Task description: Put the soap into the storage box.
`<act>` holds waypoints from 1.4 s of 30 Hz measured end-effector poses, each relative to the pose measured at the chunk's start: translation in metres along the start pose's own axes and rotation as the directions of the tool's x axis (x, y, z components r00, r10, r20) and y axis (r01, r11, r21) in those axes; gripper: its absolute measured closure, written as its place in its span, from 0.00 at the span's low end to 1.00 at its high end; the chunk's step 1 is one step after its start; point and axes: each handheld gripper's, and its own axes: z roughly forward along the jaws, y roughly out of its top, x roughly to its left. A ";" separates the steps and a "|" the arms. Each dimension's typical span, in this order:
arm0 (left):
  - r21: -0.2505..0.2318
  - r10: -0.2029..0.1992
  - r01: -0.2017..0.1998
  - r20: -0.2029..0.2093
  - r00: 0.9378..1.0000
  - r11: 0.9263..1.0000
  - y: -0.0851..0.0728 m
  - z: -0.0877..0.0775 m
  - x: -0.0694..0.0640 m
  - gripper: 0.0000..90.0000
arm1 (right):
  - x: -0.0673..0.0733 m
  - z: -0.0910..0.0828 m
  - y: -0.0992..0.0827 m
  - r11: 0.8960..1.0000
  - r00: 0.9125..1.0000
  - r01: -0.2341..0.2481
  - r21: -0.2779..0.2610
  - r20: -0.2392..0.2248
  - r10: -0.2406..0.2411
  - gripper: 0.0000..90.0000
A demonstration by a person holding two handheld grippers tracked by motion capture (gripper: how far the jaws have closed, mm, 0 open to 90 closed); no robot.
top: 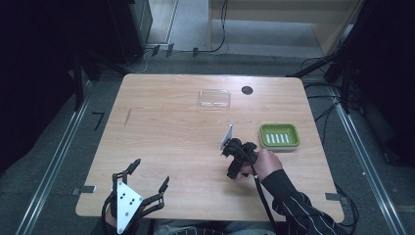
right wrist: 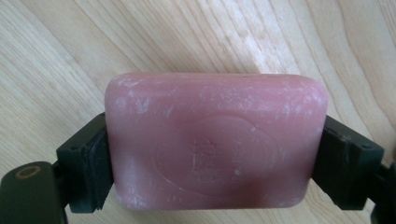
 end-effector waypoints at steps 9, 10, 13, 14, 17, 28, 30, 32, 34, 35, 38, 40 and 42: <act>-0.001 -0.001 0.001 0.000 1.000 1.000 0.000 0.000 0.000 0.15 | -0.006 -0.002 -0.009 0.999 0.999 -0.037 0.000 -0.004 0.037 0.16; -0.001 -0.001 0.001 0.000 1.000 1.000 0.000 0.000 0.000 0.15 | -0.007 -0.003 -0.011 1.000 1.000 -0.031 -0.001 -0.002 0.031 0.16; -0.001 0.002 -0.002 0.001 1.000 1.000 0.000 0.001 0.000 0.15 | -0.008 -0.005 -0.015 0.999 0.999 -0.048 -0.013 0.002 0.048 0.16; 0.000 0.002 -0.002 0.001 1.000 1.000 0.000 0.001 0.000 0.15 | -0.009 -0.006 -0.016 0.999 0.999 -0.045 -0.015 0.001 0.045 0.16; -0.001 0.003 -0.003 0.001 1.000 1.000 0.000 0.001 -0.001 0.15 | -0.011 -0.007 -0.019 0.999 0.999 -0.051 -0.016 0.000 0.051 0.16; -0.001 0.002 -0.002 0.002 1.000 1.000 0.000 0.001 0.000 0.15 | -0.020 -0.009 -0.032 0.996 0.996 -0.091 -0.019 -0.002 0.091 0.16; -0.001 0.001 -0.001 0.002 1.000 1.000 0.000 0.001 0.000 0.15 | -0.023 -0.009 -0.035 0.996 0.996 -0.092 -0.021 -0.001 0.092 0.16; -0.001 0.001 -0.001 0.002 1.000 1.000 0.000 0.001 0.000 0.15 | -0.026 -0.010 -0.037 0.995 0.995 -0.097 -0.018 -0.002 0.097 0.16; -0.001 0.002 -0.002 0.002 1.000 1.000 0.000 0.001 0.000 0.15 | -0.028 -0.011 -0.040 0.994 0.994 -0.111 -0.021 0.000 0.111 0.16; -0.002 0.002 -0.002 0.002 1.000 1.000 0.000 0.001 0.000 0.15 | -0.029 -0.011 -0.041 0.993 0.993 -0.114 -0.024 0.001 0.114 0.16; -0.002 0.004 -0.004 0.003 1.000 1.000 0.000 0.001 0.000 0.15 | -0.032 -0.012 -0.045 0.992 0.992 -0.127 -0.020 0.001 0.127 0.16; -0.002 0.002 -0.002 0.002 1.000 1.000 0.000 0.001 -0.001 0.15 | -0.034 -0.012 -0.047 0.991 0.991 -0.132 -0.022 -0.002 0.132 0.16; -0.002 0.004 -0.004 0.003 1.000 1.000 0.000 0.001 0.000 0.15 | -0.036 -0.012 -0.049 0.991 0.991 -0.132 -0.022 0.002 0.133 0.16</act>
